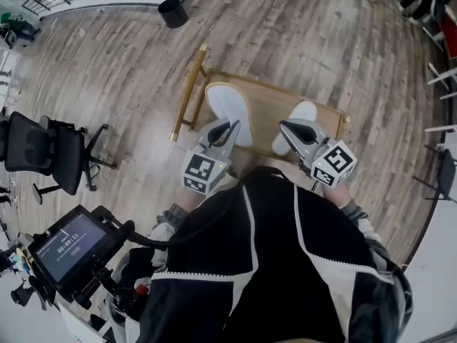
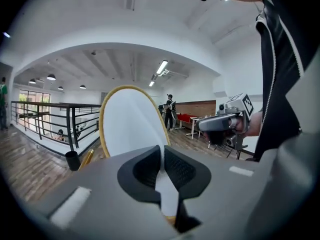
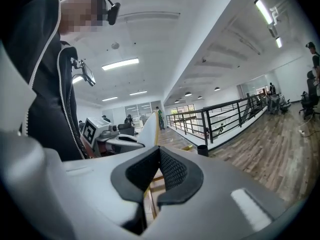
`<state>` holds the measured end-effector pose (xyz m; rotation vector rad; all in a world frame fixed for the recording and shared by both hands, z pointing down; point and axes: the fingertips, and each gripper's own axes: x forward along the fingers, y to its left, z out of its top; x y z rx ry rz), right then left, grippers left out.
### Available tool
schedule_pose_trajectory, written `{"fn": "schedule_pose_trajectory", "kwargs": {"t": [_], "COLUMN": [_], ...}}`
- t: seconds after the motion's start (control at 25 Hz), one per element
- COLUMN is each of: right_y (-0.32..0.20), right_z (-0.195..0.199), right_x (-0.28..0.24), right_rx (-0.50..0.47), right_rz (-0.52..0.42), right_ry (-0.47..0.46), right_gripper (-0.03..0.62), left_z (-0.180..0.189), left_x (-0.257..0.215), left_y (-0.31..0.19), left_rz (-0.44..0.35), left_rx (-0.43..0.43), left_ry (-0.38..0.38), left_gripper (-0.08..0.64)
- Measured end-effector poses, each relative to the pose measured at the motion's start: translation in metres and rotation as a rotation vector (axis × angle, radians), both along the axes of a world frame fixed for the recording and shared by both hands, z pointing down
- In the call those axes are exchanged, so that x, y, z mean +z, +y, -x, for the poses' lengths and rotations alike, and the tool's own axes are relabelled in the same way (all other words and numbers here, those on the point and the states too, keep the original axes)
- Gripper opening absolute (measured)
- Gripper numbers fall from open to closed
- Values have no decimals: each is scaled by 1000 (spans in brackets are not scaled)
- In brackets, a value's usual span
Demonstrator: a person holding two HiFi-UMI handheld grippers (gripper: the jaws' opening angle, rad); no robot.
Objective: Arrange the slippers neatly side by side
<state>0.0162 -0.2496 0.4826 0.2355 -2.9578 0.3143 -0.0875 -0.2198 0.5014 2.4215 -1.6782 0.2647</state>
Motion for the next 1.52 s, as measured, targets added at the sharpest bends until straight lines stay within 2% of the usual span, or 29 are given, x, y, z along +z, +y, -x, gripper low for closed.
{"fn": "schedule_pose_trajectory", "kwargs": {"t": [0.6,0.8,0.96,1.12,1.32,1.52], "right_y": [3,5,11,20,10,-10], "right_z": [-1,-8,-17,-25,-31,-35], "right_x": [9,6,1,2,-5,-4], "right_rx": [14,40,76,121,187,253], "right_rz": [8,5,-8,-8,5,21], "right_ry": [-4,-7,-15,-18,-25,-4], "right_gripper": [5,5,5,5,5,5], "left_z": [1,5,19,40,72,103], "left_x": [18,20,34,64,118,176], "left_y": [7,4,3,4,-18,-42], "left_rz": [35,50,92,164,290,455], "left_rx": [7,1,-16,-50,-35,-49], "left_ry": [-23,-56,-85,-112,-229,-215], "left_gripper": [33,32,32,32,32,32]}}
